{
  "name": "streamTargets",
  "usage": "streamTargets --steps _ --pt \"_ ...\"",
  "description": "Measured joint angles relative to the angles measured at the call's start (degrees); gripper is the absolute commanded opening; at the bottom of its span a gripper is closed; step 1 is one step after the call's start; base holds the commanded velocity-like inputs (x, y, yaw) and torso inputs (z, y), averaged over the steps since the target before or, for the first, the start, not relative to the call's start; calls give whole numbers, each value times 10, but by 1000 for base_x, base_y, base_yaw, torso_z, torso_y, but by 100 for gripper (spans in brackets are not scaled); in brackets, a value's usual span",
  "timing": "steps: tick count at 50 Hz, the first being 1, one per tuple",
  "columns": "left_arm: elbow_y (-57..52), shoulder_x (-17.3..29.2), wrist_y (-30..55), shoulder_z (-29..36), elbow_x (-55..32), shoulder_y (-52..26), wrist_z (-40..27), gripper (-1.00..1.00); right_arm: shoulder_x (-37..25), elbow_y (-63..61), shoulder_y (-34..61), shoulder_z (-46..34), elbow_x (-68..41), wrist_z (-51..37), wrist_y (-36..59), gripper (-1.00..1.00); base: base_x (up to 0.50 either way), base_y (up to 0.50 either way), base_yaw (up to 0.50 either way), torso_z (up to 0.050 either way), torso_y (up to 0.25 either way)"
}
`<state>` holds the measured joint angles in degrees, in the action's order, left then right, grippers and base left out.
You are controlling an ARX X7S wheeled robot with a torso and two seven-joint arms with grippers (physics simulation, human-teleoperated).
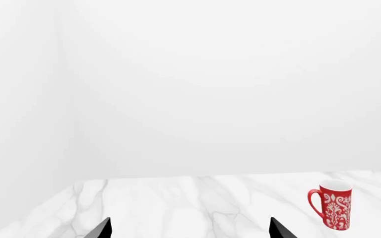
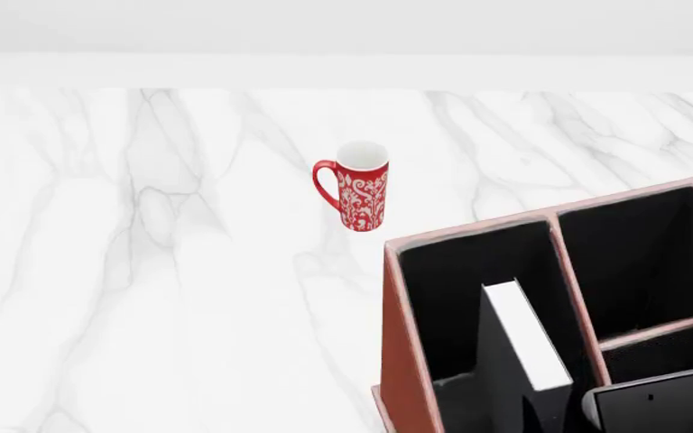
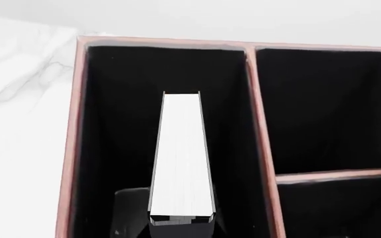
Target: Pick up the book and place it in the left compartment of the caddy.
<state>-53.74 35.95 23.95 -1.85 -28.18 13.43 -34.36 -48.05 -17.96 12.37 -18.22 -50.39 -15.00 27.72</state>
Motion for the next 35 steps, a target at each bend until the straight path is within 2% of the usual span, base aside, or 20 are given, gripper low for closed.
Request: streamTargets --steps 35 --pt "0 5 -5 4 -1 2 -5 100 33 59 22 -27 28 17 -7 -100 0 0 0 0 1"
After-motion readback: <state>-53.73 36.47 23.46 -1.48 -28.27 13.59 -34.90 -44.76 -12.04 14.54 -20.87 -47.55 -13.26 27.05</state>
